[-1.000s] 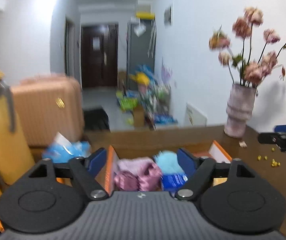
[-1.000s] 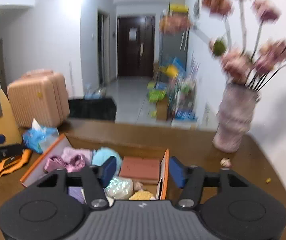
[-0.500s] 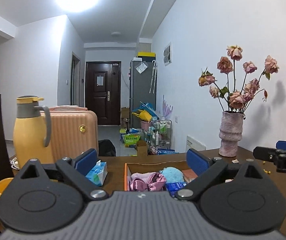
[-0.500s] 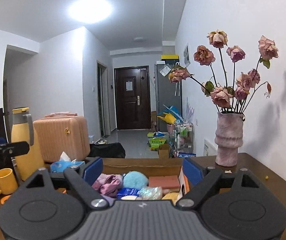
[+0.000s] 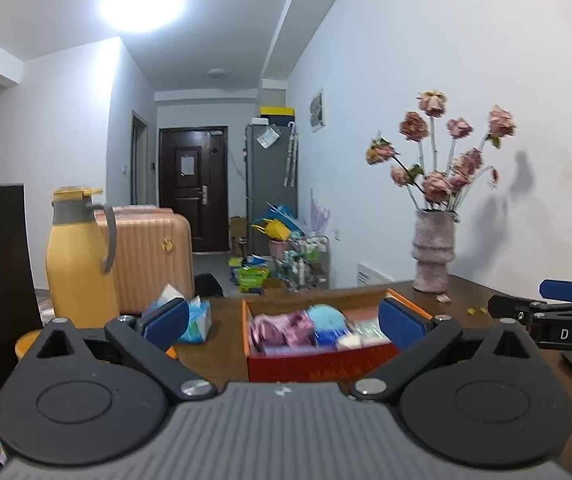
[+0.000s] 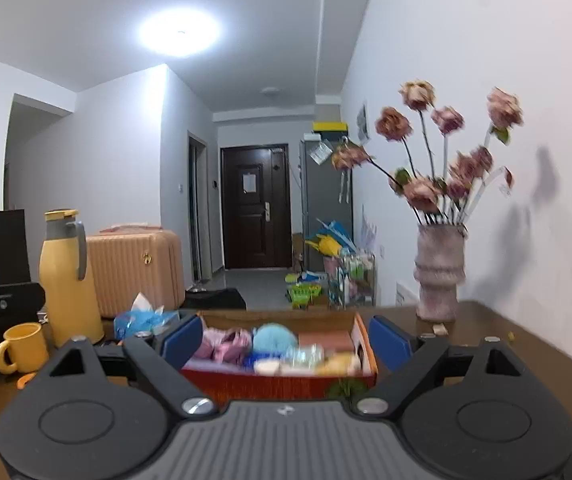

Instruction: Organize soft objects

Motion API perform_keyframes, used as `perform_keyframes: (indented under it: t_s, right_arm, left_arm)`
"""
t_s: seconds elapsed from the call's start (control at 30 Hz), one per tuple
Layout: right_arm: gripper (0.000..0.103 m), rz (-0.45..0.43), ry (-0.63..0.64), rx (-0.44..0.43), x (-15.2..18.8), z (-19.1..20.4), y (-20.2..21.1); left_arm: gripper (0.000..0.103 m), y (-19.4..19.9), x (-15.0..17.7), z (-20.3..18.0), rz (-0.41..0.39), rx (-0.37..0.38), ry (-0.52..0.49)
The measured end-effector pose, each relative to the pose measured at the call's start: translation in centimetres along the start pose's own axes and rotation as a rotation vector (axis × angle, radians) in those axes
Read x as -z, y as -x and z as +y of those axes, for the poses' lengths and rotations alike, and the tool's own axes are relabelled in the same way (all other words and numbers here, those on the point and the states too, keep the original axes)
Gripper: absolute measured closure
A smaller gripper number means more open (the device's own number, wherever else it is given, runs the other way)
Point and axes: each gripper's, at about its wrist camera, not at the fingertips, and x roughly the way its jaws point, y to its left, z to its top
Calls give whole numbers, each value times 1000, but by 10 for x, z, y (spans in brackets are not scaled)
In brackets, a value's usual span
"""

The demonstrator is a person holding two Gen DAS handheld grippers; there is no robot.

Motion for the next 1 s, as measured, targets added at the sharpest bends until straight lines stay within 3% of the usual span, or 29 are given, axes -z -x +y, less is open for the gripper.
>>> perform_keyframes:
  t_s: [0.23,0.37,0.47,0.57,1.0]
  right_arm:
    - [10,64,-1,-5,47,15,80]
    - [9,68,68,-18,71,35,125]
    - [9,78,1,-28,88,39,149]
    - [9,85,-74,-45,100,38,157]
    - [2,62,-42,-36,95,41,155]
  left_arm:
    - [0,81,52,5,36,-31,50]
    - [0,113,74,4,68,-71,-6]
    - [0,124,81,2,76,-69,-44]
    - [0,128,76,0,43,-83,-50]
    - [0,128,74,-2,33,-84,-42]
